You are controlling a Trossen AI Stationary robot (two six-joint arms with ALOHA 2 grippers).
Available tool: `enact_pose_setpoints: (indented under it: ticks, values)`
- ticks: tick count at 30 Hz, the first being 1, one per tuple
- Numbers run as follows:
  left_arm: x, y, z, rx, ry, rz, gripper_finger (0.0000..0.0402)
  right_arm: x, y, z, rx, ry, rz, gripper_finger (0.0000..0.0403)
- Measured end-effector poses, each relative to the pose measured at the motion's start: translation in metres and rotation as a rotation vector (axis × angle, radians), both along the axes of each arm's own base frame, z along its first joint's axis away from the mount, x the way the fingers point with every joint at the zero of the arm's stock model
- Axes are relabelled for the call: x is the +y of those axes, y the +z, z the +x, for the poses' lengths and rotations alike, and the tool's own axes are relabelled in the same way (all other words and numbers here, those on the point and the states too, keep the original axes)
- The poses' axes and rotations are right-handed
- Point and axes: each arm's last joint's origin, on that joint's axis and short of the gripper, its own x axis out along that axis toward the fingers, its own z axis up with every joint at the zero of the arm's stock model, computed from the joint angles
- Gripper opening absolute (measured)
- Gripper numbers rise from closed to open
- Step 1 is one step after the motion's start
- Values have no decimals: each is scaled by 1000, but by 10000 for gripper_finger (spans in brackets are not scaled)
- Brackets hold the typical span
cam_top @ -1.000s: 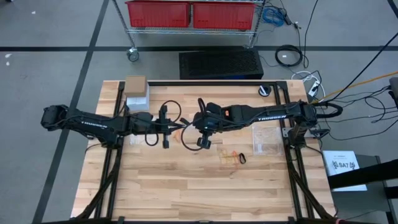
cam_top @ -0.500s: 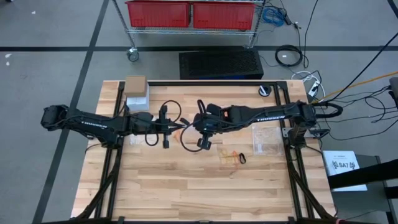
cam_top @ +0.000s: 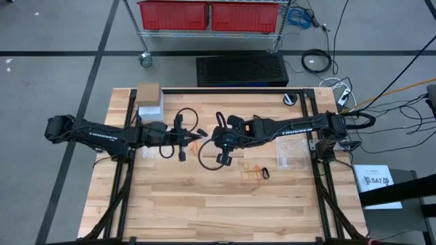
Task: Sort rubber bands
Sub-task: Open the top right transparent zip bag
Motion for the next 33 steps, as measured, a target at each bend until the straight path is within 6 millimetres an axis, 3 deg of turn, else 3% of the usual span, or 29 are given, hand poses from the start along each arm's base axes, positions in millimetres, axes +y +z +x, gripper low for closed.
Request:
enact_pose_setpoints:
  ticks: [6,13,25,33]
  values:
    - [1,0,0,-1,9,-8,1,0,0,0,-1,0,2,0]
    - [1,0,0,-2,10,-16,2,0,-13,9,23,5,29,0]
    - [1,-2,-1,20,13,-27,2,-11,-14,21,-85,-90,145,0]
    - [0,-3,-1,24,-35,-38,2,-20,-25,23,-33,-118,72,0]
